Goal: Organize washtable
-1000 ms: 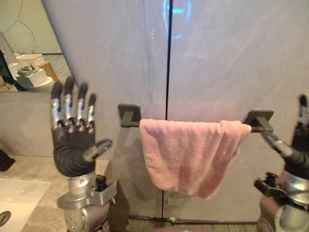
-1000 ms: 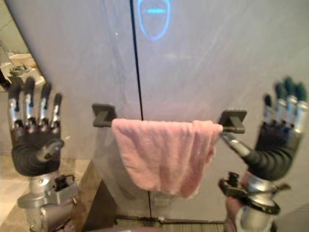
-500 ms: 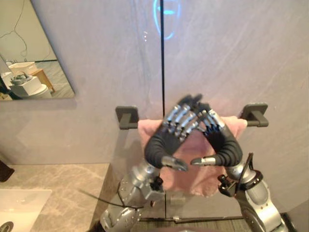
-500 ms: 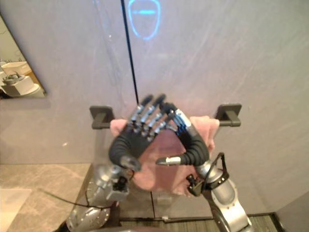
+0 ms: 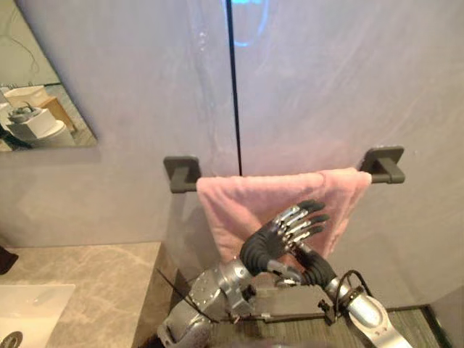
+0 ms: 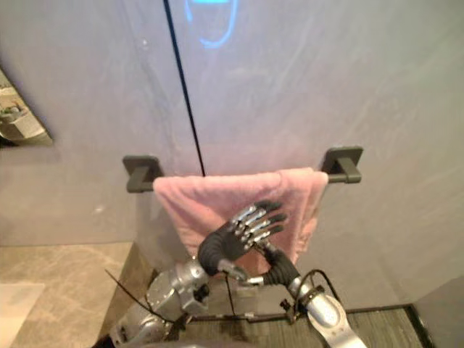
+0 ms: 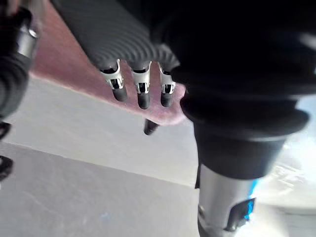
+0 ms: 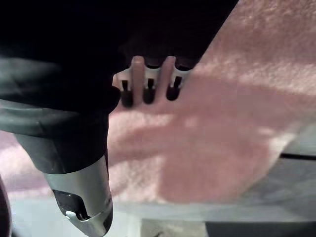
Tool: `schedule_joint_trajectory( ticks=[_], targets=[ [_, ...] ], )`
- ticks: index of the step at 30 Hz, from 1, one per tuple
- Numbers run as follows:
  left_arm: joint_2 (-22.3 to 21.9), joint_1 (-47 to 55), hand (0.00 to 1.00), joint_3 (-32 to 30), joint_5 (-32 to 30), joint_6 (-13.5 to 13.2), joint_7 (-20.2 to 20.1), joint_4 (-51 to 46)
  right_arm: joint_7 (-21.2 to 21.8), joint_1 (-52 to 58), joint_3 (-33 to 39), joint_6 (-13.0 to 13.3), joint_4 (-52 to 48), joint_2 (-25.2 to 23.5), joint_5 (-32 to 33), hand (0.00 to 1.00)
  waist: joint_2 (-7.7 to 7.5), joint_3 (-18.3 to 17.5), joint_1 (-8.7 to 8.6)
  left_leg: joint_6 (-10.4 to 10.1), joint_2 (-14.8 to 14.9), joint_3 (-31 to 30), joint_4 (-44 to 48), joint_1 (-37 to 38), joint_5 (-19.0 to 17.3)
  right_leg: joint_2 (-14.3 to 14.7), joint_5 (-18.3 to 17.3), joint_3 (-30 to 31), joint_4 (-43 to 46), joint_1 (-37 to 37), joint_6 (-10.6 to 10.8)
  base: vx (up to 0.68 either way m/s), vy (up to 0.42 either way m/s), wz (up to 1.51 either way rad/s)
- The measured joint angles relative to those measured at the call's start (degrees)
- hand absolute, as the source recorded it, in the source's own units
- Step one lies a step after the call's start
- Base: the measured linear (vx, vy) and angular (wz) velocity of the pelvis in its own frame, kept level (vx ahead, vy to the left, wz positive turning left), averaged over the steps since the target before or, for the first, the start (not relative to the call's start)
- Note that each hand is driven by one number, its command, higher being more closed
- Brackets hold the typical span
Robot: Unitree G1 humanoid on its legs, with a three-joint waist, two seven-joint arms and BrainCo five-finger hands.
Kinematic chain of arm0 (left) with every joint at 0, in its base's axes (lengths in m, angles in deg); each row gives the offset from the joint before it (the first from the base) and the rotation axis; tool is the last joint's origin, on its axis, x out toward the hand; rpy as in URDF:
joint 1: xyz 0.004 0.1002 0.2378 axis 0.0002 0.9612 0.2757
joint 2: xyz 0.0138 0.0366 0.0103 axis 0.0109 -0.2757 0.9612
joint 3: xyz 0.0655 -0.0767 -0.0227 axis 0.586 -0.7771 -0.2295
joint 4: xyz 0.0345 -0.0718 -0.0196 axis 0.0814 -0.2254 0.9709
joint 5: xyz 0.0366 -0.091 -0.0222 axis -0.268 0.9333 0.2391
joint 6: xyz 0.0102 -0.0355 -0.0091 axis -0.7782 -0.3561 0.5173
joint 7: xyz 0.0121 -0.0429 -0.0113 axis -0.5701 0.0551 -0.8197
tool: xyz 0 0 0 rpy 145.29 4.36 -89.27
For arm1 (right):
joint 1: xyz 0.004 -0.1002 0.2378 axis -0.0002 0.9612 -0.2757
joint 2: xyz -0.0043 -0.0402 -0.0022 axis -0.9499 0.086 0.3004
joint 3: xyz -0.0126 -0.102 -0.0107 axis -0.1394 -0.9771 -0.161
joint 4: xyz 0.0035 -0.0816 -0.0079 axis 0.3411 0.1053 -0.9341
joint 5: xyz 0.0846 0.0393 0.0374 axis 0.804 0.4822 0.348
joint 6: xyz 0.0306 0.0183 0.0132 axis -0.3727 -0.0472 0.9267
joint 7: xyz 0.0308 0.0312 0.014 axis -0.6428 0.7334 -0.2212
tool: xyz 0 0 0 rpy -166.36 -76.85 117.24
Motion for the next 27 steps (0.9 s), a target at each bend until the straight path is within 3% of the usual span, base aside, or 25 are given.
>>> schedule_joint_trajectory(
  ticks=[15, 27],
  targets=[
    [-1.9, 5.7, 0.00, -11.9, -7.5, 0.5, 1.5, 8.1, -4.6, -1.6, 7.0, 0.0, 2.7, -9.4, -9.4, 0.00, -1.65, 1.8, 0.09, 0.0, -0.3, -1.4, -0.3, -1.2, 0.0, 0.0, -0.1, -1.2, -1.0, -0.1, -0.1, 0.00, -0.007, 0.04],
    [-6.4, 13.8, 0.00, -24.3, -9.4, 0.5, 2.9, 9.2, -7.6, 3.8, 20.9, 0.0, -3.3, -17.7, -10.8, 0.00, -2.12, 2.1, 0.22, 0.0, 0.2, -1.0, -0.4, -1.0, 0.0, -0.1, -0.1, -0.9, -0.6, 0.1, -0.1, -0.03, -0.009, -0.01]
  ],
)
